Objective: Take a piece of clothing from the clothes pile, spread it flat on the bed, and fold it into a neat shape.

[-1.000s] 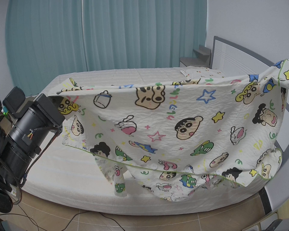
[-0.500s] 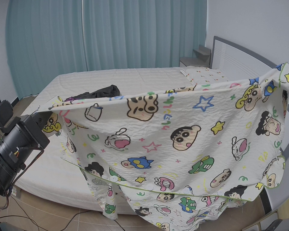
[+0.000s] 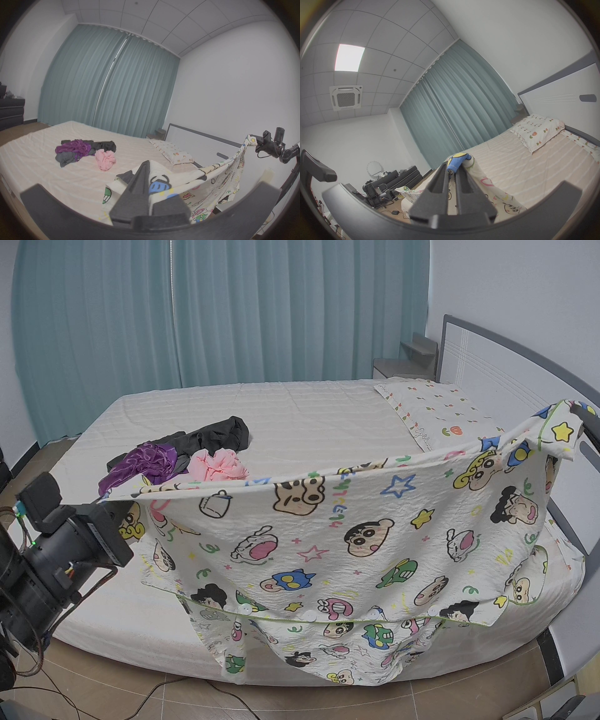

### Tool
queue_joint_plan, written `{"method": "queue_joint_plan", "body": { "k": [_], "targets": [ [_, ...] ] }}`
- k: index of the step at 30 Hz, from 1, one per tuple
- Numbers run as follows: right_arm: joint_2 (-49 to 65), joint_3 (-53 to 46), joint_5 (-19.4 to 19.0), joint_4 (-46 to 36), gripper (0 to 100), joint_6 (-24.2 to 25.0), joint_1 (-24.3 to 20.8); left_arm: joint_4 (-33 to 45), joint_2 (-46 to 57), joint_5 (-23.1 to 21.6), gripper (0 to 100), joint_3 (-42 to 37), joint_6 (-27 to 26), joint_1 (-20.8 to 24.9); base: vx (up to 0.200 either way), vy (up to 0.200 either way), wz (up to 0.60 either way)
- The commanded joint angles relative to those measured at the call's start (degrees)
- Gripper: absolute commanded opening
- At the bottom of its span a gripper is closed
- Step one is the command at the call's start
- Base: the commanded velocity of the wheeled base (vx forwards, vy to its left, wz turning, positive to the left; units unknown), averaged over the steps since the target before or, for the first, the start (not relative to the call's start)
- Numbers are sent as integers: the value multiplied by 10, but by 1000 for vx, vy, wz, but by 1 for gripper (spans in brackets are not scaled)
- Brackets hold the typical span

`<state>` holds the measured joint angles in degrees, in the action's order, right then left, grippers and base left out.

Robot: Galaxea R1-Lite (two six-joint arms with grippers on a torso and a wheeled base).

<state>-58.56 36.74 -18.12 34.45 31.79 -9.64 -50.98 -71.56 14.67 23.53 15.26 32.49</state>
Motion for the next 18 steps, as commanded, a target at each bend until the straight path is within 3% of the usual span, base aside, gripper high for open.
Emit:
{"method": "queue_joint_plan", "body": {
  "k": [1,5,11,18],
  "targets": [
    [-51,-3,0,1,0,-8,10,-2,-70,-6,0,18,23,-9,0,0,0],
    [-97,4,0,11,0,-13,13,-3,-123,-19,0,51,34,-32,150,0,0],
    [-190,3,3,105,0,-11,25,-3,-212,-40,0,107,34,-73,200,0,0],
    [-293,29,4,150,0,-12,40,-3,-314,-46,0,177,35,-94,200,0,0]
  ]
}}
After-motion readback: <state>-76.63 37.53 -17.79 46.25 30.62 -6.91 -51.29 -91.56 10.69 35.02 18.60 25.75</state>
